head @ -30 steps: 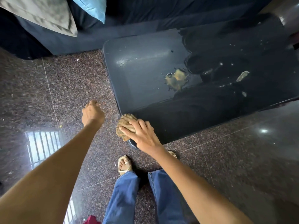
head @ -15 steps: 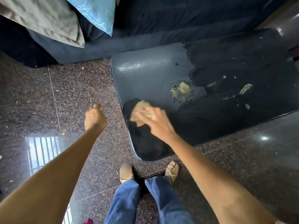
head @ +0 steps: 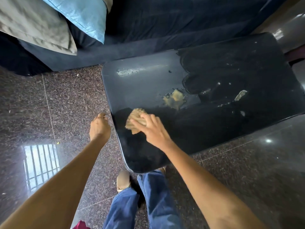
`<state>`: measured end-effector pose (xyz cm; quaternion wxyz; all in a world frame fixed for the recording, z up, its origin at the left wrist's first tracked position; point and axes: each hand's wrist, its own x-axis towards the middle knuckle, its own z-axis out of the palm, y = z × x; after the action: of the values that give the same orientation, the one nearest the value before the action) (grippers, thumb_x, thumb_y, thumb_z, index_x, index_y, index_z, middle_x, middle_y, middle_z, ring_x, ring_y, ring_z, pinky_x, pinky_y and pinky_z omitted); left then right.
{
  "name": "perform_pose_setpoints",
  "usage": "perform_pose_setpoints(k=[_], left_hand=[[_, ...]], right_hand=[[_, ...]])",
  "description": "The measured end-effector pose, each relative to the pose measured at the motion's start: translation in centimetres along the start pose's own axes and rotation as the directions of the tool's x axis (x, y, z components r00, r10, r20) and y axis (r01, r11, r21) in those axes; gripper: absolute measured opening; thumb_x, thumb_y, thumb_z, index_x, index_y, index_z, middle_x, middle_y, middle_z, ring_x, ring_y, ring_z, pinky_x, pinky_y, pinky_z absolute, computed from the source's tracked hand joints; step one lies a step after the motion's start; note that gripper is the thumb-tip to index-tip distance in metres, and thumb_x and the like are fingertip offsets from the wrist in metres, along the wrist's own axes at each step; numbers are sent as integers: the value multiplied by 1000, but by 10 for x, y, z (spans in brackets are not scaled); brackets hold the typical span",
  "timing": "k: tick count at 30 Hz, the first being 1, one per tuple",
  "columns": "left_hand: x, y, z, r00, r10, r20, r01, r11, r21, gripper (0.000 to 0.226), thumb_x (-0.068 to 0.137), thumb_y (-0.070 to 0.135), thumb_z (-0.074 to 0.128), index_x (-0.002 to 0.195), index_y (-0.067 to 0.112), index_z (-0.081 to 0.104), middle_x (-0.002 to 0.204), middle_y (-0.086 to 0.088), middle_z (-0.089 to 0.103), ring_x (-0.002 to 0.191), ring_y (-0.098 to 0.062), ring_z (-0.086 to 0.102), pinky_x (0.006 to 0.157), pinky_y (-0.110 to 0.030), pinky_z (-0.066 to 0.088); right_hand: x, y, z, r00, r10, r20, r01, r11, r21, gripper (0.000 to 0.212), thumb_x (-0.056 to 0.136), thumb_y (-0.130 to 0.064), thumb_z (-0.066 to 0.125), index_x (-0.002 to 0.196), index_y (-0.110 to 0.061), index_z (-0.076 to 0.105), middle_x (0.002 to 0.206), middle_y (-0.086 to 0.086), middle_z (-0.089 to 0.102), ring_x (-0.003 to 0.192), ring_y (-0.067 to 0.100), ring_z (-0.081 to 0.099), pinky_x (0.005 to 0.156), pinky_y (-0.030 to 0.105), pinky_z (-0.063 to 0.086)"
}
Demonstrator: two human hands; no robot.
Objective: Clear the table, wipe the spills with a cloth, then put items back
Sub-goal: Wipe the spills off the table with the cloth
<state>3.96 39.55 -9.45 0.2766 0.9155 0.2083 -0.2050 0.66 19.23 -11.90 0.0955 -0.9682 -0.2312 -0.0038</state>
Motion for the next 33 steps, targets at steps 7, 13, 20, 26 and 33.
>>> perform_pose_setpoints(k=[7,13,20,26,33], left_hand=[[7,14,-3,991,-49,-125,48,999,-16,38,97,3,32,133,5,43,127,-24,53,115,-39,49,95,-50,44],[4,29,5,966,-26,-256,38,998,41,50,93,1,33,142,10,29,136,-21,43,121,-38,37,95,-52,36],[8,84,29,953,24,-304,4,996,93,53,95,11,42,145,12,27,141,-17,37,126,-40,32,100,-56,29],[23,104,37,948,-52,-315,75,995,63,46,97,12,39,142,12,31,141,-15,36,128,-39,30,101,-55,29],[32,90,15,925,-136,-355,158,987,34,40,97,11,38,138,8,36,138,-20,37,127,-40,31,100,-56,29]], right_hand=[[28,-58,2,804,592,52,-589,782,205,82,54,-7,72,130,-27,49,124,15,45,85,28,48,67,36,43],[12,42,-4,970,-220,108,218,976,27,80,59,6,60,130,-29,52,127,13,46,89,31,47,66,41,45],[-5,164,-40,598,797,-81,-794,603,76,76,68,8,54,137,-25,45,133,20,42,98,40,46,81,47,43],[51,71,-19,704,709,-37,-674,684,280,63,68,-5,62,127,-23,50,106,-5,41,84,23,44,65,37,45],[18,148,-27,991,-47,122,43,999,32,77,62,2,60,129,-33,52,130,9,49,87,32,51,65,39,45]])
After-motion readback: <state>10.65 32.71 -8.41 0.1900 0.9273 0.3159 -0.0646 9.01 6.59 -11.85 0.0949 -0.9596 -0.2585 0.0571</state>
